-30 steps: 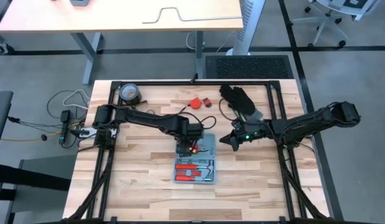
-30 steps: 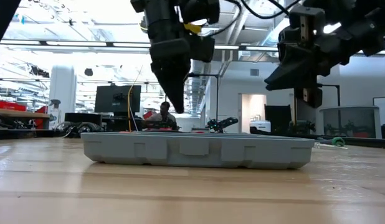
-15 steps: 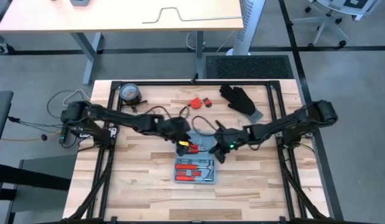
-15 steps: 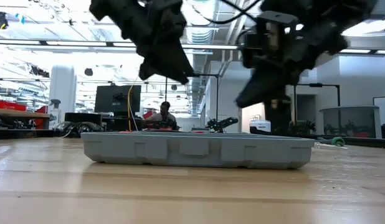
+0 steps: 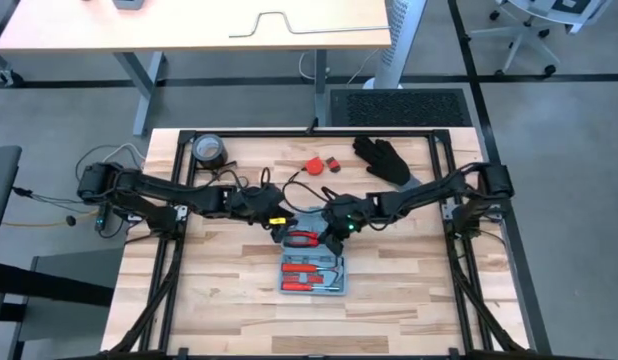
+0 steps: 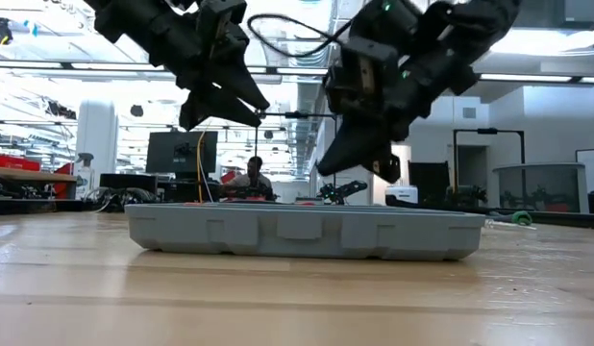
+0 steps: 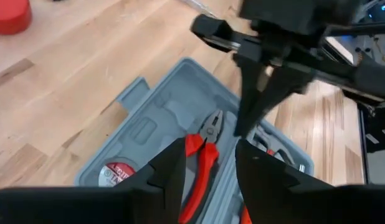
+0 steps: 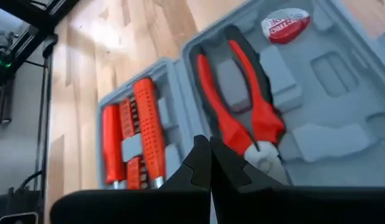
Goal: Prefit tool cases
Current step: Put the orange pliers into the gray toolbox
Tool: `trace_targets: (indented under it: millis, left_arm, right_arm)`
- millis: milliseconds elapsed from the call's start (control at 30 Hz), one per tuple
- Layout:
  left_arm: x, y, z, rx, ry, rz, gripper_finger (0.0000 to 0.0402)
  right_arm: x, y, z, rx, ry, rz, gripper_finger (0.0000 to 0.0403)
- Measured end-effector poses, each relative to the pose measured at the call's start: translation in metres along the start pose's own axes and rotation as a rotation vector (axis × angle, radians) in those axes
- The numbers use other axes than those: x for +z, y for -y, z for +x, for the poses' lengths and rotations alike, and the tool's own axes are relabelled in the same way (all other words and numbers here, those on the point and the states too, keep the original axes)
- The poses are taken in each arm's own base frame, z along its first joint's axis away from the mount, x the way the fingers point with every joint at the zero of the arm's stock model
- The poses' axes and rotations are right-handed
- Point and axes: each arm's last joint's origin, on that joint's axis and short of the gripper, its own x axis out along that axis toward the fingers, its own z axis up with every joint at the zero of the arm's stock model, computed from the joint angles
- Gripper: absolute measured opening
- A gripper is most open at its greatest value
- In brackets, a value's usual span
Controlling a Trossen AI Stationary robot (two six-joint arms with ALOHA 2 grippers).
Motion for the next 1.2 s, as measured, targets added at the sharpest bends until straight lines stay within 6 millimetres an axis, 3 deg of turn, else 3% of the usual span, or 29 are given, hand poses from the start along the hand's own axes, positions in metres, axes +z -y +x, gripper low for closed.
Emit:
trace_targets:
  millis: [233, 367, 467, 667, 800, 967, 1100, 1200]
  left_arm:
    - [0.001, 0.001, 0.0, -0.015, 0.015, 0.031, 0.0129]
    - [0.001, 0.001, 0.0, -0.016, 0.016, 0.04, 0.013]
    - [0.001, 0.002, 0.0, -0.022, 0.011, 0.041, 0.013]
    - [0.001, 0.002, 0.0, -0.031, 0.005, 0.049, 0.013]
    - [-0.001, 0.001, 0.0, -0.038, -0.031, 0.054, 0.013]
    - [-0.014, 0.002, -0.001, -0.021, -0.133, 0.077, 0.013]
    - [-0.018, 0.007, -0.002, -0.036, -0.146, 0.082, 0.013]
    - [-0.019, 0.011, -0.003, -0.05, -0.13, 0.079, 0.013]
  right_arm:
    - [-0.013, 0.019, 0.032, -0.044, -0.102, 0.055, 0.0]
    - [-0.014, 0.019, 0.044, -0.015, -0.115, 0.092, 0.0]
    - [-0.012, 0.011, 0.037, 0.012, -0.115, 0.093, 0.0]
    - [0.01, -0.012, -0.002, 0.034, -0.003, 0.036, 0.0]
    - [0.01, -0.011, -0.004, 0.007, 0.002, 0.028, 0.0]
    - [0.0, -0.008, 0.013, -0.002, -0.033, 0.024, 0.0]
    - [-0.016, 0.006, 0.036, -0.044, -0.115, 0.055, 0.0]
    - [-0.017, 0.008, 0.042, -0.032, -0.126, 0.065, 0.0]
